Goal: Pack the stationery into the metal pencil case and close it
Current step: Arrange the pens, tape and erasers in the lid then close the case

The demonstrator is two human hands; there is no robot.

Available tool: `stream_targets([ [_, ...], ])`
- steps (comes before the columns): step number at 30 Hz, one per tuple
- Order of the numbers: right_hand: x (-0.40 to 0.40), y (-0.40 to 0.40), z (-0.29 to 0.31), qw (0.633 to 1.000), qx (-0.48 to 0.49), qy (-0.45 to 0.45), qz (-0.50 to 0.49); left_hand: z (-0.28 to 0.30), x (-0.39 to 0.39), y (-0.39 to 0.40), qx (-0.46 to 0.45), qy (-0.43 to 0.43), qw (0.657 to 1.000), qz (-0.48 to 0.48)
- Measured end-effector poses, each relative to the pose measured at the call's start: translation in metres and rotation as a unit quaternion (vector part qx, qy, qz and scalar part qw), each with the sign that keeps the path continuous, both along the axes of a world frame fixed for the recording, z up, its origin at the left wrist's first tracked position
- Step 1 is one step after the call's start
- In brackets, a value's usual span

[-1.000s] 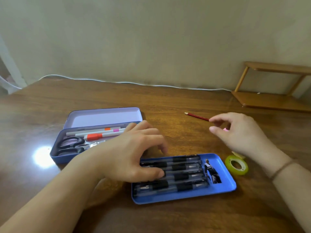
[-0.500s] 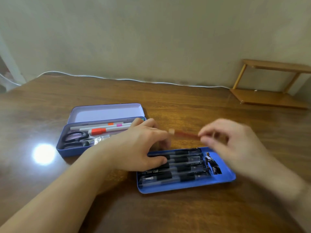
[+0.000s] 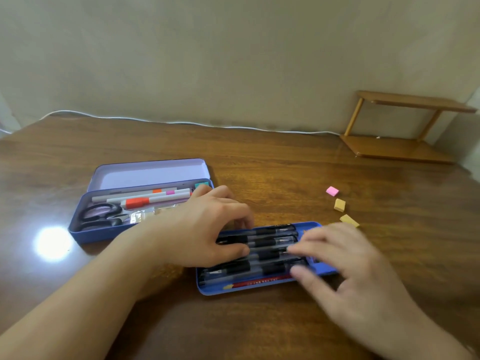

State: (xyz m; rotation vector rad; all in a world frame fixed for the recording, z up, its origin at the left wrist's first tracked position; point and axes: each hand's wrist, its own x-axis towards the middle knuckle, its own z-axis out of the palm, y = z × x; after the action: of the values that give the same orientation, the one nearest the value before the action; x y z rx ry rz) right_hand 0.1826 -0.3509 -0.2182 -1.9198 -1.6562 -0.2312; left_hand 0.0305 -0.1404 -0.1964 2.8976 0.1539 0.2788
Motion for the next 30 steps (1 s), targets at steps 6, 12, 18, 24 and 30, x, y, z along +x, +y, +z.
stream_targets([
  [6, 0.087, -0.002, 0.034, 0.965, -0.168, 0.004, -0.202, -0.001, 0.002, -0.005, 0.005, 0.023, 0.999, -0.024],
  [12, 0.101, -0.013, 0.025, 0.947, -0.317, 0.007, -0.055, -0.003, 0.005, -0.014, 0.020, 0.042, 0.998, -0.047],
  [18, 0.098, -0.011, 0.032, 0.981, -0.193, 0.022, -0.002, -0.006, 0.007, -0.016, 0.007, 0.054, 0.995, -0.080],
  [24, 0.070, 0.013, 0.019, 0.976, -0.216, 0.011, 0.018, -0.005, 0.007, -0.016, 0.001, 0.043, 0.995, -0.095],
  [30, 0.075, 0.016, 0.012, 0.979, -0.206, 0.009, -0.003, -0.006, 0.007, -0.013, 0.008, 0.017, 0.996, -0.092],
])
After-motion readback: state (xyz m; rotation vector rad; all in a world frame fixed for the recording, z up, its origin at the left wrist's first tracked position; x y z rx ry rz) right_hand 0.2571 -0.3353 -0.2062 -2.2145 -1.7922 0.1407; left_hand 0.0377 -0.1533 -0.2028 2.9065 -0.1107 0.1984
